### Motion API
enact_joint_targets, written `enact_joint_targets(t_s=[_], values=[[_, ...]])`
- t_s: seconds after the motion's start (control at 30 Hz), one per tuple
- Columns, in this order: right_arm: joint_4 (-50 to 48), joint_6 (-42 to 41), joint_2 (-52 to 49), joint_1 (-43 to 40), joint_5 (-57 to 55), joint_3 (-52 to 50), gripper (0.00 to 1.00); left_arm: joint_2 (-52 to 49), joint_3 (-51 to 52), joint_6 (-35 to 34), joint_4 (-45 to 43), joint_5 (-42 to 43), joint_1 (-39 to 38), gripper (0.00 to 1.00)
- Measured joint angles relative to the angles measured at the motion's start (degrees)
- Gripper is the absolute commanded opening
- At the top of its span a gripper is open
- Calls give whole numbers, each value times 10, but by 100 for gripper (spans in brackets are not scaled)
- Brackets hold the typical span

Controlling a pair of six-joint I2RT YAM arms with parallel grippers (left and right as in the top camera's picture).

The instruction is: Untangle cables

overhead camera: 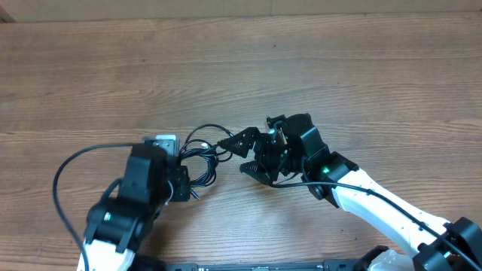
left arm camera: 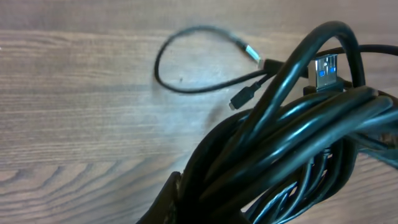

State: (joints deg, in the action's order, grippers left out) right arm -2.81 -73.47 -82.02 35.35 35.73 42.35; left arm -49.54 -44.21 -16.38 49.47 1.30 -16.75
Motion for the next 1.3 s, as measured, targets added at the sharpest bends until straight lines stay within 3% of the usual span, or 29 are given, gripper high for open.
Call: enact_joint_targets(t_s=[0.27, 0.7, 0.9, 1.1, 1.3], values=[[-7, -56, 0, 0, -8, 0, 100, -49, -28, 10, 17, -1, 0, 4], [-25, -157, 0, 0, -45, 0, 86, -49, -61, 31, 21, -5, -29, 4], [-40, -176, 0, 0, -54, 0, 75, -49, -61, 44, 25, -7, -58, 4], [-40, -182, 0, 0, -57, 0, 51, -49, -62, 46, 29, -31, -58, 4], [-40, -182, 0, 0, -57, 0, 49, -49, -62, 46, 29, -40, -58, 4]])
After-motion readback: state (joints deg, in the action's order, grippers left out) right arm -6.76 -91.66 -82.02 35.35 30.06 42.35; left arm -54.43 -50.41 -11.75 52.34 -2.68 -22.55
